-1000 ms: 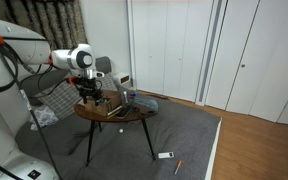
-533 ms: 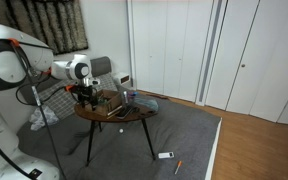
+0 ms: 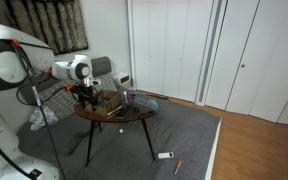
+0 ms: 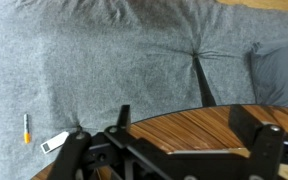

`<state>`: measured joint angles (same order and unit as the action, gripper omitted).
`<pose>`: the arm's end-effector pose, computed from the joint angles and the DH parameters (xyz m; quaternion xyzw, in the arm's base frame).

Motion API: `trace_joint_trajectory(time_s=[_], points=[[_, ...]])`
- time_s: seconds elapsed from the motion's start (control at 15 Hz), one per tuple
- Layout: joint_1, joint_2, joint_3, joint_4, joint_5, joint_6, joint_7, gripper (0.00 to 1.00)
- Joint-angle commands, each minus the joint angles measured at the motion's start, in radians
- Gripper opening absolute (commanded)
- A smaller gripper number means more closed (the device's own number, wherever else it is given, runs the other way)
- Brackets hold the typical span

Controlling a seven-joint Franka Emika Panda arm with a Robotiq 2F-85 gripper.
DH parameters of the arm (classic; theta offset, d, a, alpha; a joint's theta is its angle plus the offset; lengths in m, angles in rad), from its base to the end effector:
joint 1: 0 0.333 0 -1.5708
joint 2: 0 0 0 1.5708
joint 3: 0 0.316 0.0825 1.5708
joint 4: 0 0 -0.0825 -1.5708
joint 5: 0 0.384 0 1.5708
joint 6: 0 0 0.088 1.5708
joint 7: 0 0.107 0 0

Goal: Push the cardboard box on the table forward on the table

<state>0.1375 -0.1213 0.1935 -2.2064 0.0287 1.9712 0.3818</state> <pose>0.4662 0.1636 0.4221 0.9978 -0.0331 -0.0548 0.0190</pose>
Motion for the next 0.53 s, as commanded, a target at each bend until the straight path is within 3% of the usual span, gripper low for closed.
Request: trace_joint_trajectory(time_s=[0.0,0.47], points=[[0.017,0.050,0.010,0.028,-0.015,-0.025,-0.037,1.00],[0.056,0.192,0.022,0.052,-0.003,0.117,-0.020,1.00]])
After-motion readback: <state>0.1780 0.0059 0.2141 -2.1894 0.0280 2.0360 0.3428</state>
